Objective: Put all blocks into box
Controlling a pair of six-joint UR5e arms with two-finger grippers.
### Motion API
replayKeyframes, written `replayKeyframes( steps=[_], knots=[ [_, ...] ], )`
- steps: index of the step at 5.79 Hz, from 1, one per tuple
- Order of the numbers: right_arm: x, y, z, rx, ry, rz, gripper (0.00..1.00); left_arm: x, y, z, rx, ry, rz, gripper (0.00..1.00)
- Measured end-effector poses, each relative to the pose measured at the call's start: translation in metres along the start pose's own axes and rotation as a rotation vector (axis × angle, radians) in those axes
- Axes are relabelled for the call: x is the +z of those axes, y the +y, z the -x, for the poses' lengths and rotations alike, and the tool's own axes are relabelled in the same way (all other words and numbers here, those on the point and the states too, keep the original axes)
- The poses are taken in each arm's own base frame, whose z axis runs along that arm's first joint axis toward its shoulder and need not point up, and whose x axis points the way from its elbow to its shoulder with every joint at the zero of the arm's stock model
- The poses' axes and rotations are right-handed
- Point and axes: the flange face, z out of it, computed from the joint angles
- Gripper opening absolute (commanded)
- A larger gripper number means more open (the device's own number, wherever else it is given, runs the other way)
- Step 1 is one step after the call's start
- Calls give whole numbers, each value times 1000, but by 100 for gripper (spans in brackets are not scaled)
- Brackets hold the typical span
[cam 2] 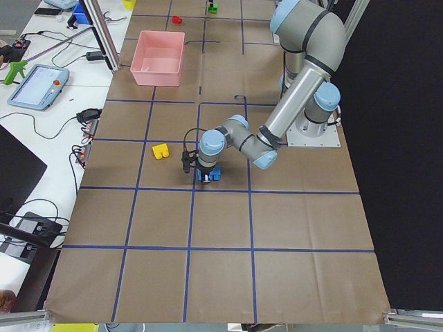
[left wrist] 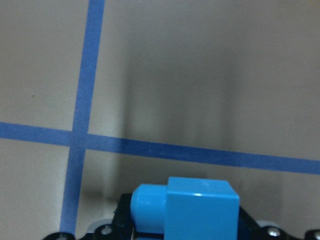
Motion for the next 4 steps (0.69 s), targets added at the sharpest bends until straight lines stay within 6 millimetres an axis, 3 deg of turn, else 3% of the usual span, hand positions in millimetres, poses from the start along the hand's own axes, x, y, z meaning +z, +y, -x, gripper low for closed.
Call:
replayKeyframes(
  steps=[1, 2, 4],
  knots=[
    [5, 1, -4, 3, -5, 5, 100, -5, -3, 0, 2, -6, -6, 34],
    [10, 0, -6, 4, -9, 11, 99, -15, -9, -2, 8, -18, -21, 17],
    [20, -2, -8, 3, -16, 21, 99, -23, -14, -10, 17, -16, -18, 0]
  ],
)
